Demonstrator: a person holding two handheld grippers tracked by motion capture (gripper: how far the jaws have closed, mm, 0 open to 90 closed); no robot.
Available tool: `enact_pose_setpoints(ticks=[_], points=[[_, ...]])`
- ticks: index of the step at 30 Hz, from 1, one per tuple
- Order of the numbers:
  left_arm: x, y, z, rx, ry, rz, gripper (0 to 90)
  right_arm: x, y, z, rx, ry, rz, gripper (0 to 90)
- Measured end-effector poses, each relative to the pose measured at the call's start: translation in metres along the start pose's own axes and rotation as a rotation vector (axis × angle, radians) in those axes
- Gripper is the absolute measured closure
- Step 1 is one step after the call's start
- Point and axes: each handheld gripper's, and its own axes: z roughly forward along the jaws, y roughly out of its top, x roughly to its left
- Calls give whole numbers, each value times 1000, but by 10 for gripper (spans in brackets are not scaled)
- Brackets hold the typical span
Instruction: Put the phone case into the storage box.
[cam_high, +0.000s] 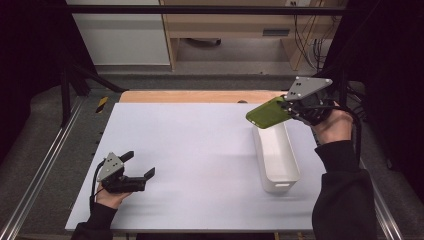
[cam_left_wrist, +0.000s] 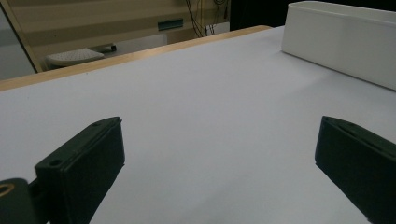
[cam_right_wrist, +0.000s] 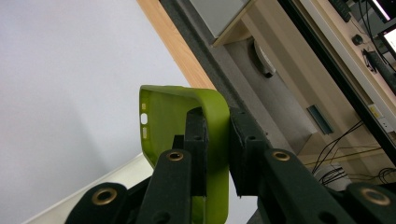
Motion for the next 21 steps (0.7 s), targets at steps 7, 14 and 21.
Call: enact_pose_setpoints(ticks=[7,14,21], points=[[0,0,0,0,-2,-1,10,-7,-3,5,22,1,-9,787],[0,0,1,2,-3,-2,10,-14,-8,10,45,-2,-24,787],[0,-1,1,3,-5,-4,10,-21,-11,15,64,-1,-32,786]])
